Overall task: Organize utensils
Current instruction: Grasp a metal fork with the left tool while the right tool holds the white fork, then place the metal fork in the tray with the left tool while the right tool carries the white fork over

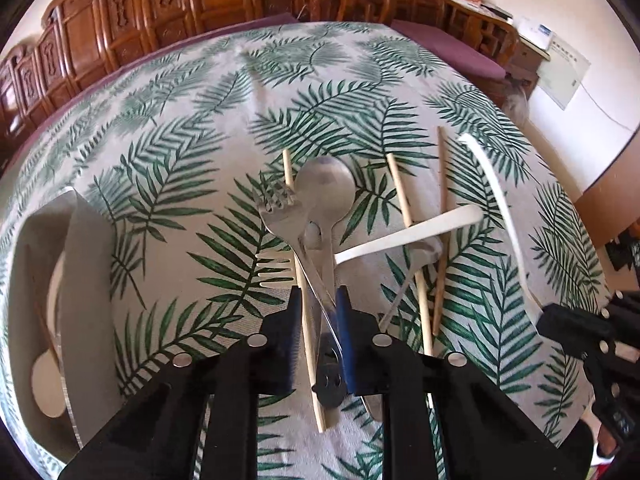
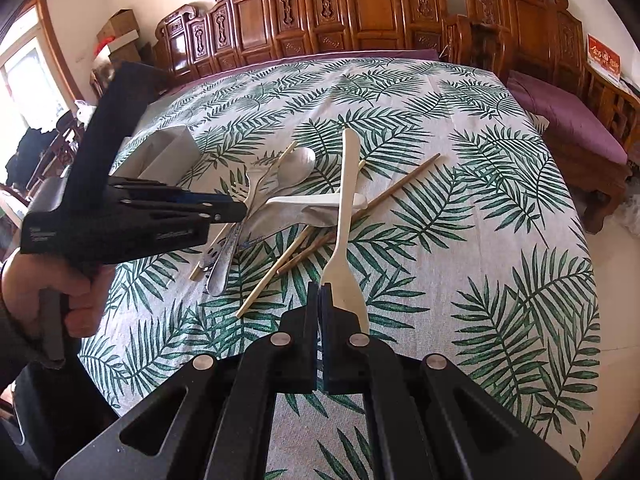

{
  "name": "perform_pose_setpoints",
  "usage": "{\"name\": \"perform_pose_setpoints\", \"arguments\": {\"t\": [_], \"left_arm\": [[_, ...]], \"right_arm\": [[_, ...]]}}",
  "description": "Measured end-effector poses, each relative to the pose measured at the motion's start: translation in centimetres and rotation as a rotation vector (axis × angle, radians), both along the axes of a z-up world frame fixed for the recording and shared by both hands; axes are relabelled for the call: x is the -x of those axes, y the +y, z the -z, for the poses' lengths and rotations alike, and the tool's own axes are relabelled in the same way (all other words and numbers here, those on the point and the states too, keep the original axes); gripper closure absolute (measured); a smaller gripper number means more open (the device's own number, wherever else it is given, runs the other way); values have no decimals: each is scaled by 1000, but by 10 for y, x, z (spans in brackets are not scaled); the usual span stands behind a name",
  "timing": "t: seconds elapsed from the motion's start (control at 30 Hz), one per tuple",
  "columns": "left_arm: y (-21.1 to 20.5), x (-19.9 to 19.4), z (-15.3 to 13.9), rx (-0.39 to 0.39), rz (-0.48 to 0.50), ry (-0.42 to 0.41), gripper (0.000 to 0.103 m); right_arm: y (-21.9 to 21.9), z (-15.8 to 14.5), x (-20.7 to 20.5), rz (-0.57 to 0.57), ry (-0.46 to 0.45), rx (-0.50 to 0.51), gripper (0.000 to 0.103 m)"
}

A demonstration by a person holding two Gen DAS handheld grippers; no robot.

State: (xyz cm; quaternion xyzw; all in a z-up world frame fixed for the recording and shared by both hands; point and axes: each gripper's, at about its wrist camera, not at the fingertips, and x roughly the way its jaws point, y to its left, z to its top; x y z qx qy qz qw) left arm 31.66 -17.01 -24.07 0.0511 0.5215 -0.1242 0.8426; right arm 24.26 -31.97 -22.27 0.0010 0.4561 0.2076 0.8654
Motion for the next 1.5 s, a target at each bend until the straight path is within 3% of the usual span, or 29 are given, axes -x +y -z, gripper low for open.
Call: {"name": "perform_pose_setpoints", "arguments": {"t": [0.43, 0.93, 1.5], "left_arm": [[1, -13, 6, 49, -32, 13, 89], [15, -8, 6, 25, -43, 12, 97], [42, 19, -40, 33, -28, -83, 97]], "right_arm": [[-2, -1, -1, 14, -4, 2, 101], [1, -5, 1, 7, -14, 12, 101], [27, -26, 10, -47, -53, -13, 101]]}}
